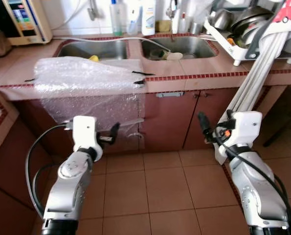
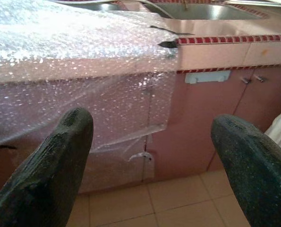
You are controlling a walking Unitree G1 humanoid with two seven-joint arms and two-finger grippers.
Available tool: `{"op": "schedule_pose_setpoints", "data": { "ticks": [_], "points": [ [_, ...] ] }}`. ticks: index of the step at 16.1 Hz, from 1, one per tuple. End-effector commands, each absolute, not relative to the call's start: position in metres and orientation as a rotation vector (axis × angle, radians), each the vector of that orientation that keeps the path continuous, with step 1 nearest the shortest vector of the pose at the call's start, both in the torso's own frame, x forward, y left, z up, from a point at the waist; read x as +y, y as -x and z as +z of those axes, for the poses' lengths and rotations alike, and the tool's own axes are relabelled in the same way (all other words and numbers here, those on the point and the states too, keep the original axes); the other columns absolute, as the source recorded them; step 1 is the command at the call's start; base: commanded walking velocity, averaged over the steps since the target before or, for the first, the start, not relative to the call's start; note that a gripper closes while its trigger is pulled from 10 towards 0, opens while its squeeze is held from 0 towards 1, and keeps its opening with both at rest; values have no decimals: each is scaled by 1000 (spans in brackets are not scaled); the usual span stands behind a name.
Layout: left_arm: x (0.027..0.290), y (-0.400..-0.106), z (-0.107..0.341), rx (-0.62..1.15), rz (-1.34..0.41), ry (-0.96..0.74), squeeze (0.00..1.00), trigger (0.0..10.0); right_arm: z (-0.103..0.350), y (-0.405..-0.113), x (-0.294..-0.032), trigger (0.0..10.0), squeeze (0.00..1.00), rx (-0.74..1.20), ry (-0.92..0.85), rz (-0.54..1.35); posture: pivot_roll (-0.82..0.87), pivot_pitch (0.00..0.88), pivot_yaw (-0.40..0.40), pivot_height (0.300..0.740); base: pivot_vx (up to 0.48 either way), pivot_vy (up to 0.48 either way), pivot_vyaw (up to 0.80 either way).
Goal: Kitchen organization
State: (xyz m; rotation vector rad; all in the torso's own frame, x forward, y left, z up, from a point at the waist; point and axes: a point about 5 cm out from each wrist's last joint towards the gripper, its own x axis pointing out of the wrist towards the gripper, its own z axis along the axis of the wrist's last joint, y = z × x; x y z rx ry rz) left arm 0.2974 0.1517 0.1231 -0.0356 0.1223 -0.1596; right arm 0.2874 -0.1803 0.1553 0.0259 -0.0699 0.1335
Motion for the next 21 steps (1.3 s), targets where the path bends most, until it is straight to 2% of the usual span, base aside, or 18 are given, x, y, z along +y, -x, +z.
{"op": "schedule_pose_setpoints", "data": {
  "ticks": [1, 3, 6, 10, 11, 12, 13, 15, 16, 18, 21],
  "points": [
    [158, -300, 121, 129, -151, 31, 0, 10000, 156, -290, -177, 10000, 0, -73, -31, 135, -107, 58, 20, 740, 0, 0, 0],
    [164, -305, 106, 193, -130, 43, 0, 10000, 153, -292, -174, 10000, 0, -66, -34, 137, -106, 52, 19, 740, 0, 0, 0],
    [174, -311, 71, 325, -102, 7, 0, 10000, 120, -305, -163, 10000, 0, 22, -31, 165, -108, 30, 31, 740, 0, 0, 0],
    [195, -297, 15, 533, -44, -87, 0, 10000, 59, -316, -163, 10000, 0, 251, -30, 140, -96, 5, 21, 740, 0, 0, 0],
    [200, -289, 2, 600, -14, -81, 0, 10000, 39, -313, -165, 10000, 0, 345, -54, 107, -98, 0, 19, 740, 0, 0, 0],
    [202, -273, -21, 756, 30, -68, 0, 10000, 6, -299, -171, 10000, 0, 524, -164, 13, -84, 0, 11, 740, 0, 0, 0],
    [201, -269, -26, 796, 41, -27, 0, 10000, -2, -293, -171, 10000, 0, 569, -176, -6, -80, 0, 9, 740, 0, 0, 0],
    [195, -255, -40, 884, -29, -76, 0, 10000, -23, -278, -156, 10000, 0, 685, -282, -3, -101, 0, 13, 740, 0, 0, 0],
    [192, -250, -45, 915, -48, -17, 0, 10000, -23, -279, -156, 10000, 0, 692, -248, 5, -115, 0, 27, 740, 0, 0, 0],
    [190, -248, -47, 926, -78, -30, 0, 10000, -29, -273, -154, 10000, 0, 721, -135, 80, -119, 0, 35, 740, 0, 0, -338],
    [191, -244, -49, 933, -62, -15, 0, 10000, -43, -256, -164, 10000, 0, 784, -164, 9, -110, 0, 29, 740, 0, 0, -796]
  ]
}}
